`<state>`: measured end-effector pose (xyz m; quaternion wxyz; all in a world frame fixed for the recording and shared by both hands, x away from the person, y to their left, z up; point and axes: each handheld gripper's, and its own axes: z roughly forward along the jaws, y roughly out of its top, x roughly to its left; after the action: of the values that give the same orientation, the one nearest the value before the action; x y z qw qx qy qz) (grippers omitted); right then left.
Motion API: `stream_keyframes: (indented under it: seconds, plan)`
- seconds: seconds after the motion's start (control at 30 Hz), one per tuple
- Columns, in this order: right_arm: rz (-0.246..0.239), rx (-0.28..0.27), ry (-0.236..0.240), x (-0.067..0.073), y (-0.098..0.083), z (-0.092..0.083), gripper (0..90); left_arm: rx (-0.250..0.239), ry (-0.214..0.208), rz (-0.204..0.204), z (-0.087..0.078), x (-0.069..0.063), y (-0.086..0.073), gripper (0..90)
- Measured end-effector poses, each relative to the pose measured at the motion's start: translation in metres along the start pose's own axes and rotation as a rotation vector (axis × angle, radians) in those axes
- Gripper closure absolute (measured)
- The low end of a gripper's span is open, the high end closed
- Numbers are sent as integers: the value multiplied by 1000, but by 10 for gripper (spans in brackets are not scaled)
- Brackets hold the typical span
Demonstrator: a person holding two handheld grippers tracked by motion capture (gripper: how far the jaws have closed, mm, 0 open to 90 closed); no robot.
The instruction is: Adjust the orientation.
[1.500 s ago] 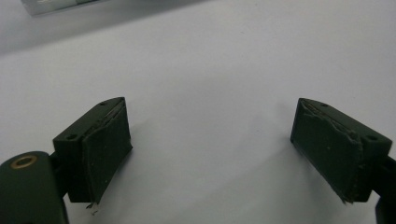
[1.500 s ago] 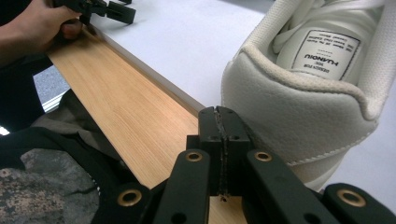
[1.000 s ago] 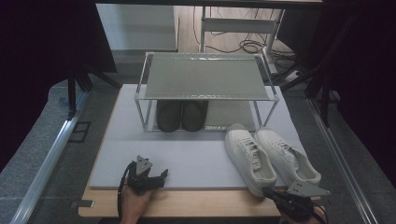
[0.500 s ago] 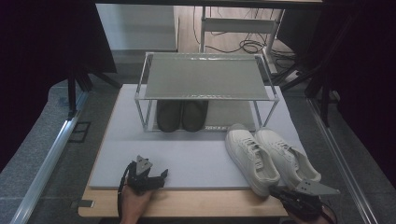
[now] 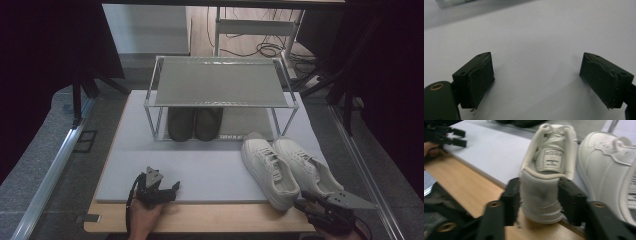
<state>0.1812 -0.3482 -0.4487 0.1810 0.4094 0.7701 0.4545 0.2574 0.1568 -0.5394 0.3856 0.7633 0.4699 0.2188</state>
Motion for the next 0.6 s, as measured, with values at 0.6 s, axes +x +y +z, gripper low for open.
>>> stream_keyframes:
  seconds: [0.6]
  plan:
    - [61, -74, -100, 5, -9, 44, 128, -1, 0, -1, 0, 0, 0, 116]
